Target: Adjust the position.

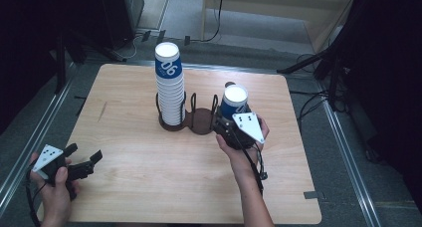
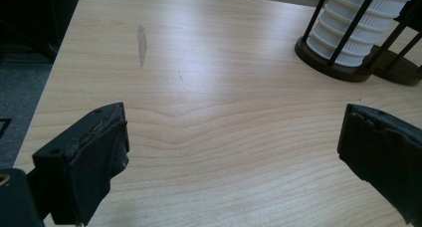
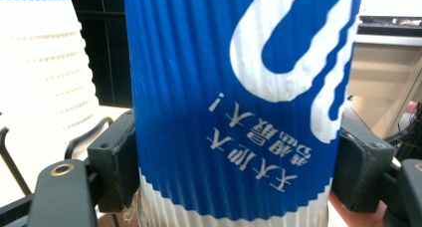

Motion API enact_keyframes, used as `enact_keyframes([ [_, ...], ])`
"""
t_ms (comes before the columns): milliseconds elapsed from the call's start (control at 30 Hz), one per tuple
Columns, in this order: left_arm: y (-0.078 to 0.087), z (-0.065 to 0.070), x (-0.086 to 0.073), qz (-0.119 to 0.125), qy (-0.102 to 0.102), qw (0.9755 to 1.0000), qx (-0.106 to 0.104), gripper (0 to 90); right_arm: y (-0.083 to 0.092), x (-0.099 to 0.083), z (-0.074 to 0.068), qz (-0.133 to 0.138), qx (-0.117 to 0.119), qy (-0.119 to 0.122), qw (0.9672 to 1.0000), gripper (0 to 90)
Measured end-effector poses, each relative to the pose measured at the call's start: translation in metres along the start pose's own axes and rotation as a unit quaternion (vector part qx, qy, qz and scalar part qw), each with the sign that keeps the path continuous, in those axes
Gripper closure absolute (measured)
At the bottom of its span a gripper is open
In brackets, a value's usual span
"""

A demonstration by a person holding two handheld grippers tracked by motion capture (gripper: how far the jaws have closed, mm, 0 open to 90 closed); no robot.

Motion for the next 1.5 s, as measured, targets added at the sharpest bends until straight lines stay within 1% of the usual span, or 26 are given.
enact_keyframes([
  [100, 0.000, 0.001, 0.000, -0.003, -0.004, 1.0000, 0.001, 0.8, 0.005, -0.011, 0.003, -0.006, -0.002, 0.000, 1.0000, 20.8],
  [133, 0.000, 0.001, 0.000, -0.005, -0.006, 1.0000, 0.000, 0.8, 0.006, -0.014, 0.003, -0.008, -0.001, -0.004, 1.0000, 20.8],
  [300, 0.000, 0.003, 0.000, -0.005, -0.014, 0.9999, 0.001, 0.8, 0.012, -0.028, 0.006, -0.016, -0.003, 0.000, 0.9999, 20.8],
  [400, 0.000, 0.003, 0.000, -0.007, -0.016, 0.9998, 0.002, 0.8, 0.015, -0.035, 0.007, -0.019, -0.003, 0.005, 0.9998, 20.8],
  [467, 0.000, 0.003, 0.000, -0.010, -0.025, 0.9996, 0.003, 0.8, 0.017, -0.040, 0.006, -0.022, -0.001, 0.008, 0.9997, 20.8],
  [533, 0.000, 0.005, 0.001, -0.012, -0.033, 0.9994, 0.005, 0.8, 0.018, -0.045, 0.006, -0.025, -0.001, 0.017, 0.9995, 20.8],
  [667, 0.001, 0.006, 0.004, -0.013, -0.041, 0.9990, 0.010, 0.8, 0.021, -0.053, 0.006, -0.027, 0.001, 0.022, 0.9994, 20.9],
  [700, 0.001, 0.007, 0.005, -0.012, -0.041, 0.9990, 0.009, 0.8, 0.022, -0.055, 0.006, -0.028, 0.003, 0.023, 0.9993, 21.0],
  [733, 0.001, 0.009, 0.006, -0.009, -0.036, 0.9993, 0.004, 0.8, 0.023, -0.056, 0.005, -0.028, 0.005, 0.024, 0.9993, 21.0],
  [800, 0.001, 0.015, 0.009, -0.007, -0.037, 0.9993, -0.005, 0.8, 0.025, -0.060, 0.005, -0.029, 0.008, 0.030, 0.9991, 21.0],
  [900, 0.000, 0.024, 0.013, -0.006, -0.044, 0.9989, -0.014, 0.7, 0.027, -0.066, 0.003, -0.033, 0.011, 0.031, 0.9989, 20.9],
  [967, -0.001, 0.032, 0.017, -0.002, -0.045, 0.9987, -0.024, 0.7, 0.027, -0.069, 0.003, -0.035, 0.010, 0.030, 0.9989, 20.9],
  [1067, -0.005, 0.043, 0.025, 0.003, -0.048, 0.9982, -0.036, 0.8, 0.028, -0.070, 0.002, -0.036, 0.012, 0.030, 0.9988, 21.0],
  [1200, -0.012, 0.059, 0.037, 0.012, -0.056, 0.9970, -0.052, 0.8, 0.029, -0.073, -0.005, -0.037, 0.017, 0.036, 0.9985, 21.1],
  [1267, -0.015, 0.067, 0.043, 0.016, -0.061, 0.9962, -0.059, 0.7, 0.030, -0.076, -0.009, -0.040, 0.018, 0.041, 0.9982, 21.0],
  [1333, -0.018, 0.078, 0.051, 0.020, -0.063, 0.9950, -0.074, 0.8, 0.030, -0.078, -0.014, -0.042, 0.024, 0.045, 0.9978, 21.0],
  [1367, -0.019, 0.082, 0.053, 0.021, -0.067, 0.9945, -0.078, 0.7, 0.032, -0.078, -0.018, -0.043, 0.026, 0.044, 0.9977, 21.0],
  [1433, -0.022, 0.091, 0.056, 0.022, -0.072, 0.9930, -0.091, 0.8, 0.033, -0.078, -0.021, -0.041, 0.031, 0.050, 0.9974, 21.0],
  [1500, -0.024, 0.100, 0.058, 0.019, -0.079, 0.9906, -0.110, 0.8, 0.035, -0.079, -0.025, -0.041, 0.034, 0.054, 0.9971, 21.0],
])
Point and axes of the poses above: each handheld gripper's, and its own axes: y roughly backward along the jaws, x roughly out of its top, z roughly to its right, the point moved 6 cm from there along -y, roughly forward along the jaws, and after that the axes turned 3 degrees about -y, right-handed, at the moved point
